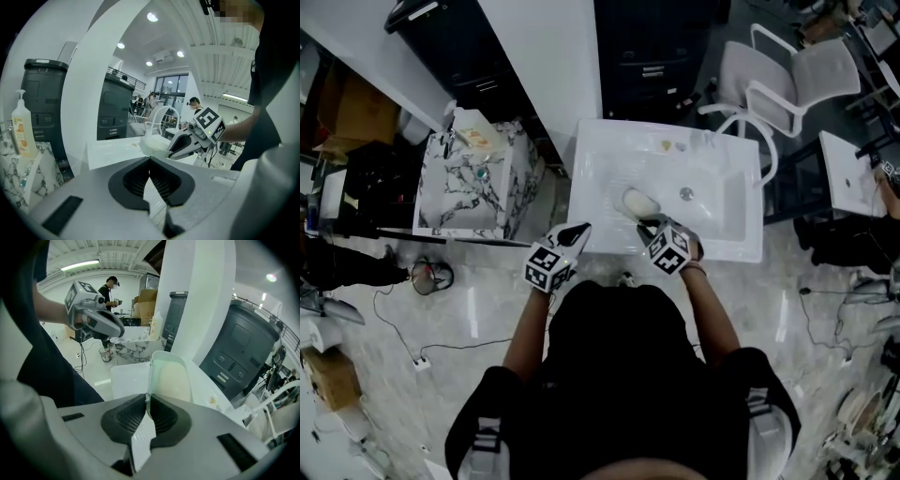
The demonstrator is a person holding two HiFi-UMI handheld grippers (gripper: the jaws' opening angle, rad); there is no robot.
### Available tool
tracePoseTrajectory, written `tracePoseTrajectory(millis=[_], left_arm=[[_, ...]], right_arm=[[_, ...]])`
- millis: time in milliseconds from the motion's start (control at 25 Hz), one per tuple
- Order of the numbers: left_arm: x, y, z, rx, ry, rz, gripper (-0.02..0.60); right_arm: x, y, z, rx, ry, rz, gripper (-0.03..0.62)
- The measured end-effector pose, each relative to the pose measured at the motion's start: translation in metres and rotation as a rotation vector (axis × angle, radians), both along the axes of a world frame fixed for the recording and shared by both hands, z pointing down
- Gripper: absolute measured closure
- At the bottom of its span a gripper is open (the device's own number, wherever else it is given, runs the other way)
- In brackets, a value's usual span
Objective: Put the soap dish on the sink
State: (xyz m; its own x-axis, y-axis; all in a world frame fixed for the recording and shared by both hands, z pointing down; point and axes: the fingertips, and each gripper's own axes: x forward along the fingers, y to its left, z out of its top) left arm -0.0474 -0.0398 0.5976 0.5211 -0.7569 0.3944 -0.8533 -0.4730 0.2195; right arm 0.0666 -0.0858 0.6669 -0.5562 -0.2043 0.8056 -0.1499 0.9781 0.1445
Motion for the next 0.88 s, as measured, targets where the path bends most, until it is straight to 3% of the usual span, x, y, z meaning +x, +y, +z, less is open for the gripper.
tracePoseTrajectory(millis=[480, 880], left_arm=[[0.033, -0.011, -0.002, 0.015, -0.004, -0.021, 0.581], [0.025, -0.007, 0.005, 0.004, -0.008, -0.019, 0.581]], right_arm=[[0.029, -0.018, 0.0, 0.006, 0.009, -0.018, 0.574], [0.028, -0.019, 0.006, 0.034, 0.012, -0.019, 0.58]])
